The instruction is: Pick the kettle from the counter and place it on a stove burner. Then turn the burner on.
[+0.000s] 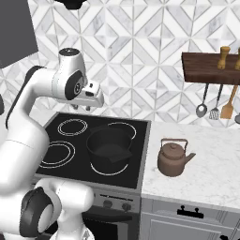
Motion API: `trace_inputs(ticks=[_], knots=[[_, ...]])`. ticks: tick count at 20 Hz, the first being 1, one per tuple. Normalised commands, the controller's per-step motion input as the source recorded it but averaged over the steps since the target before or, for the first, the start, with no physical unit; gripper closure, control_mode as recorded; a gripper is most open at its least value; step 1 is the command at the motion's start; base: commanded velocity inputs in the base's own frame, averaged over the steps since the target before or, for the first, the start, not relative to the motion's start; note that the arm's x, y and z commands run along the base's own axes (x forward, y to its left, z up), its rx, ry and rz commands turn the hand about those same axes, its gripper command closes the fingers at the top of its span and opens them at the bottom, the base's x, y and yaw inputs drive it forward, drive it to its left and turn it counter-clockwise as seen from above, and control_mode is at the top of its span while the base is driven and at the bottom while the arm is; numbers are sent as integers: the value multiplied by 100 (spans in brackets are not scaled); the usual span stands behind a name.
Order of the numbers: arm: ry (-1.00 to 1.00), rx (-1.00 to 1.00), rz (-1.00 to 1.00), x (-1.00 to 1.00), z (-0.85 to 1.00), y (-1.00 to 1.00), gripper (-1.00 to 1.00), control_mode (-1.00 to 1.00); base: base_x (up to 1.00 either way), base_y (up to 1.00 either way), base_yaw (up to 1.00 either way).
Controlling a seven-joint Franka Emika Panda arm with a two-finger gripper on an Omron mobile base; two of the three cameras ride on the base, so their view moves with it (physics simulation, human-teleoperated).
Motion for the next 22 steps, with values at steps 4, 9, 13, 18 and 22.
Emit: trace_inputs(ticks=[4,9,13,18,22], knots=[[0,0,0,0,0,0,-100,-100,0,0,0],[-3,3,-3,-12,0,-21,-100,-100,0,0,0],[-2,19,-29,-34,0,-97,-100,-100,0,0,0],[0,21,-45,-16,0,-100,-100,-100,0,0,0],[0,22,-44,-13,0,-100,-100,-100,0,0,0]])
